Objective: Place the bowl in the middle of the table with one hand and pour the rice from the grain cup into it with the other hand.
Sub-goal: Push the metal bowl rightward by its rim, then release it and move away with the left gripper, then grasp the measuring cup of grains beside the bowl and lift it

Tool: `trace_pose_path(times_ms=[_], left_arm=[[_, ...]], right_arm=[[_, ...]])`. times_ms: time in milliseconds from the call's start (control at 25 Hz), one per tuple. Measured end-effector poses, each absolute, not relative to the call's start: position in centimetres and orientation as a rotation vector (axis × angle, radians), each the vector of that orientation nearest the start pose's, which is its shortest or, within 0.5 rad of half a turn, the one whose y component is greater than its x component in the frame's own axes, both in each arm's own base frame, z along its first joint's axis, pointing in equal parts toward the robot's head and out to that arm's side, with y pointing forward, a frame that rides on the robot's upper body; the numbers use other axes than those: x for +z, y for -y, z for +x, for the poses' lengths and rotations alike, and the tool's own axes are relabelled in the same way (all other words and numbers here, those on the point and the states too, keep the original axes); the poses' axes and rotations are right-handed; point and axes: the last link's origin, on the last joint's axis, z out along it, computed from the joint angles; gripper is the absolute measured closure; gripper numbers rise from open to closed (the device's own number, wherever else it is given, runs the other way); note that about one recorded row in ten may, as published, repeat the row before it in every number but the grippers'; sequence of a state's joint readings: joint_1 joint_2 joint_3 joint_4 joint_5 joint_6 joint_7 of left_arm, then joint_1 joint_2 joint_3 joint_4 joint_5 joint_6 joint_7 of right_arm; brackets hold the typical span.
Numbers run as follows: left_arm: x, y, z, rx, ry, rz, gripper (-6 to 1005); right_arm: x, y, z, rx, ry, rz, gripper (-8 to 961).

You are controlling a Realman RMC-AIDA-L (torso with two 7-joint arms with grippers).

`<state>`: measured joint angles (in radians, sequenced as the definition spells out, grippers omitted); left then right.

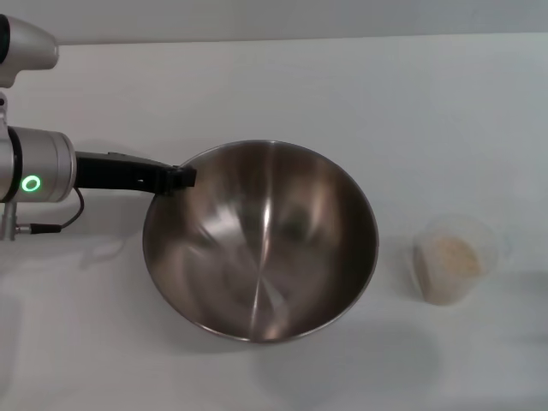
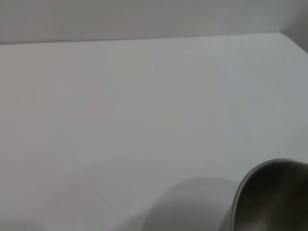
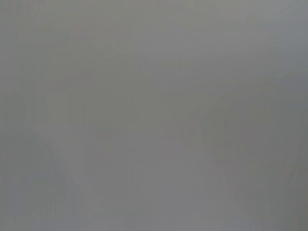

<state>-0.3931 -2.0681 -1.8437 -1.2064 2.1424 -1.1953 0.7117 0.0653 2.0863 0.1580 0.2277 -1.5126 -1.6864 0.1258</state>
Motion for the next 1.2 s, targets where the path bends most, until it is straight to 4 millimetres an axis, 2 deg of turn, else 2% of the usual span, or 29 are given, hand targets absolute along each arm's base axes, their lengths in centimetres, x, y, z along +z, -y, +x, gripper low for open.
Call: trace_pose_path(times_ms=[280, 520, 640, 680, 760, 920, 960, 1000, 1040, 1080, 1120, 1200], left_arm=[[-0.1, -35.5, -21.4, -0.345, 1.148, -2.503, 864], [0.5, -35.7, -20.4, -0.389, 1.061, -2.524, 632], [1.3, -35.8, -19.1, -0.457, 0.952, -2.54, 493], [2.1, -35.9, -18.3, -0.497, 0.858, -2.531, 447], [2.5, -36.1, -17.9, -0.514, 0.806, -2.515, 393], [4.3, -36.8, -16.8, -0.568, 0.565, -2.359, 285], [4.4, -36.9, -16.5, -0.601, 0.461, -2.237, 258], [4.3, -36.9, -16.6, -0.598, 0.453, -2.236, 231], [4.2, -36.9, -16.6, -0.594, 0.399, -2.153, 204], [3.9, -37.4, -16.9, -0.529, 0.33, -1.983, 194], [3.9, -37.4, -16.9, -0.529, 0.33, -1.983, 184], [3.2, -37.7, -17.7, -0.413, 0.287, -1.831, 165]], right_arm=[[1.0, -17.2, 37.2, 0.756, -0.542, -1.239, 156], [1.1, -17.2, 37.4, 0.751, -0.544, -1.235, 156], [1.1, -17.1, 37.5, 0.745, -0.544, -1.235, 156], [1.2, -17.1, 37.5, 0.743, -0.544, -1.235, 156], [1.2, -17.0, 37.5, 0.742, -0.541, -1.233, 156], [1.4, -16.8, 37.4, 0.747, -0.53, -1.226, 155], [1.4, -16.7, 37.4, 0.748, -0.529, -1.226, 155], [1.4, -16.7, 37.4, 0.749, -0.529, -1.225, 155], [1.4, -16.7, 37.4, 0.749, -0.529, -1.225, 155], [1.3, -16.7, 37.4, 0.75, -0.53, -1.225, 155], [1.3, -16.7, 37.4, 0.75, -0.53, -1.225, 155], [1.3, -16.7, 37.3, 0.752, -0.532, -1.224, 155]])
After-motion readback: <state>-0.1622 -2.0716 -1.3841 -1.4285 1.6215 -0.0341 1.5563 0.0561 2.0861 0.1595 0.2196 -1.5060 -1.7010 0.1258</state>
